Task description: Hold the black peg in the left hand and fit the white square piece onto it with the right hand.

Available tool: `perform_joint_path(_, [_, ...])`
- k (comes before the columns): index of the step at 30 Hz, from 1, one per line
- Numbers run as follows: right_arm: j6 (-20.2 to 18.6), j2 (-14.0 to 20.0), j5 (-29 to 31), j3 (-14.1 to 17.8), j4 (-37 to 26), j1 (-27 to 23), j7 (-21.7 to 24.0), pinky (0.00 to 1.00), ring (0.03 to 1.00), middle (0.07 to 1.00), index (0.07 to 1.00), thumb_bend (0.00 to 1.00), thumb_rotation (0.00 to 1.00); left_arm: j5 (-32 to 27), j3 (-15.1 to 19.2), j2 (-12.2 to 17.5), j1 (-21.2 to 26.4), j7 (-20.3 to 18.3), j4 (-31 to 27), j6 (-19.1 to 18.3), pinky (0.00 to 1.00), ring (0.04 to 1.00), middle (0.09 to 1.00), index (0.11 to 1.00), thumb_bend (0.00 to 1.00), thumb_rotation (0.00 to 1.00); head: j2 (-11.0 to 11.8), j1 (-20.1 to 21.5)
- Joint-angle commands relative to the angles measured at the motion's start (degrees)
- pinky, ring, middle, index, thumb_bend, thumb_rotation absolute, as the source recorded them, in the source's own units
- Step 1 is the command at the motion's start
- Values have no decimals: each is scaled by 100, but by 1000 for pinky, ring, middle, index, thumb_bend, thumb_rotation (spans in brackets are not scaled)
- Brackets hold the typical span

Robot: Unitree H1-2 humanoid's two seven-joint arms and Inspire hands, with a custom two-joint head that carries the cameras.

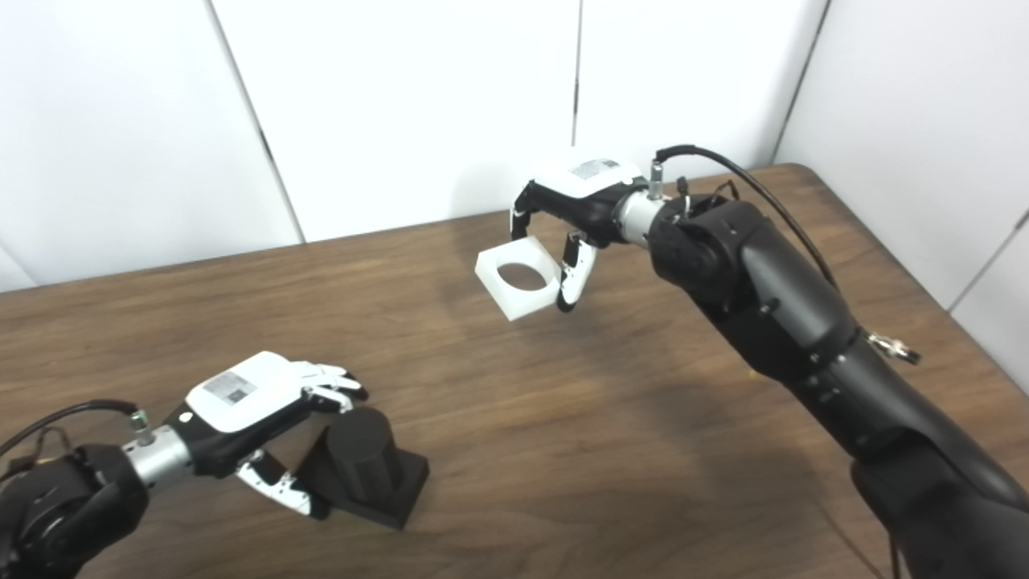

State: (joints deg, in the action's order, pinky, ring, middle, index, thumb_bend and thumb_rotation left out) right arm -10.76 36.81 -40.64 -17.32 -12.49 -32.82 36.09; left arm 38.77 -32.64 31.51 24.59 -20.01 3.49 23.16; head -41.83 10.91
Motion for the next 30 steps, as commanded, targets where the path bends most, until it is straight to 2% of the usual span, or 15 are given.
perform_joint_path(1, [47,116,109,176,-317,-277,89,776,788,726,478,521,130,418,-262,-39,-168,-287,240,65,793,873,822,491,524,59,-24,-72])
perform_joint_path(7, [-87,37,439,285,-781,-288,419,779,794,724,479,520,128,467,-281,-168,-118,-367,245,-77,789,884,825,491,524,62,-144,-539])
perform_joint_path(13, [57,-90,660,235,-1093,-253,533,728,782,721,479,521,130,578,-328,-261,-49,-497,212,-233,809,890,835,492,524,63,-217,-798])
perform_joint_path(21, [-114,-262,824,180,-1596,-31,757,779,784,720,477,521,131,565,-350,-337,4,-621,164,-389,815,890,840,493,524,65,-285,-983])
perform_joint_path(26, [-16,-394,959,129,-1827,120,755,761,772,712,477,521,131,576,-339,-369,7,-664,148,-423,811,890,842,493,523,66,-291,-1001])
perform_joint_path(30, [-110,-520,938,20,-1997,156,841,776,775,715,477,521,133,574,-351,-384,31,-708,156,-444,821,894,848,493,522,66,-305,-994])
